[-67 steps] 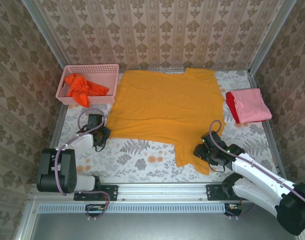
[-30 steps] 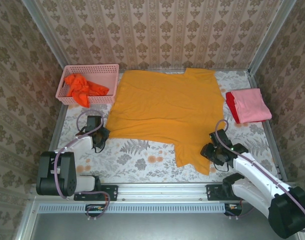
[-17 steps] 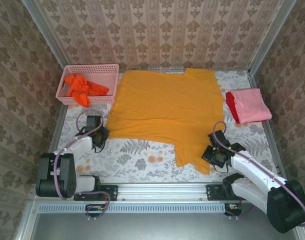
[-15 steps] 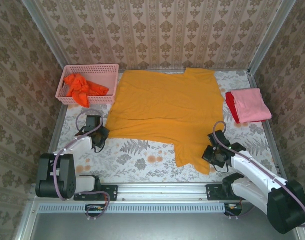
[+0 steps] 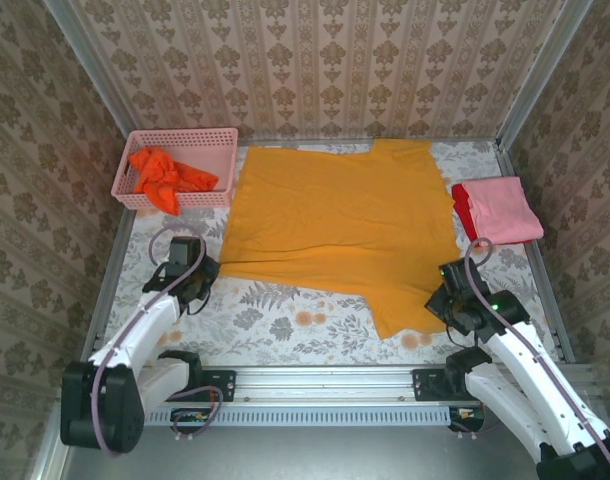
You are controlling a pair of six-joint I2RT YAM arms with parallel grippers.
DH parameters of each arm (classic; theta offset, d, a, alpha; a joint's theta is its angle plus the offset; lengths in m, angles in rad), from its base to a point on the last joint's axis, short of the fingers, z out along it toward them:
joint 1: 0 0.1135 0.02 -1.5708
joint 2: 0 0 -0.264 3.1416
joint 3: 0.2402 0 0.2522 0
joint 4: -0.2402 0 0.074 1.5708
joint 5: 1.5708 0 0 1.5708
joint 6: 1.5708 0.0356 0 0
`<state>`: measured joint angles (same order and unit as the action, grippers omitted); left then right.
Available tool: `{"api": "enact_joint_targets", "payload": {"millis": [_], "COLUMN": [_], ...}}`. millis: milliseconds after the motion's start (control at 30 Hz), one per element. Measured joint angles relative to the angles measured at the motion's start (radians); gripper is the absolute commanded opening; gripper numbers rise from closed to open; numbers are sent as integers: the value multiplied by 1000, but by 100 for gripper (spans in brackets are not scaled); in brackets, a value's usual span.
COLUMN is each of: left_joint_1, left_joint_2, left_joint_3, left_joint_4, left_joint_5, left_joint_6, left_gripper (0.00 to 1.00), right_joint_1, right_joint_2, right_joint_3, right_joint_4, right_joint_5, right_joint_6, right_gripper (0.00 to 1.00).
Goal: Fold and stack the t-shirts
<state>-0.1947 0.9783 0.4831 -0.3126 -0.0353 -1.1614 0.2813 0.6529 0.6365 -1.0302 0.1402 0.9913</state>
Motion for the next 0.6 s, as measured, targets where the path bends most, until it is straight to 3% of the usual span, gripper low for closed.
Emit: {"api": "enact_joint_targets", "payload": {"millis": [200, 600], "left_joint_1": [-37, -60], "left_joint_2": [-36, 307], "left_joint_3": [35, 322], "left_joint_4": [-59, -40], "left_joint_5": [-7, 18], "left_joint_6": [-8, 95], "left_gripper": [0, 0], "right_joint_1": [-78, -251], "right_joint_2": [-2, 275], "right_joint_3": [149, 235], "right_joint_4": [-43, 117], "right_joint_5": [10, -74], "right_joint_6": [-27, -190], "right_gripper": [0, 0]}}
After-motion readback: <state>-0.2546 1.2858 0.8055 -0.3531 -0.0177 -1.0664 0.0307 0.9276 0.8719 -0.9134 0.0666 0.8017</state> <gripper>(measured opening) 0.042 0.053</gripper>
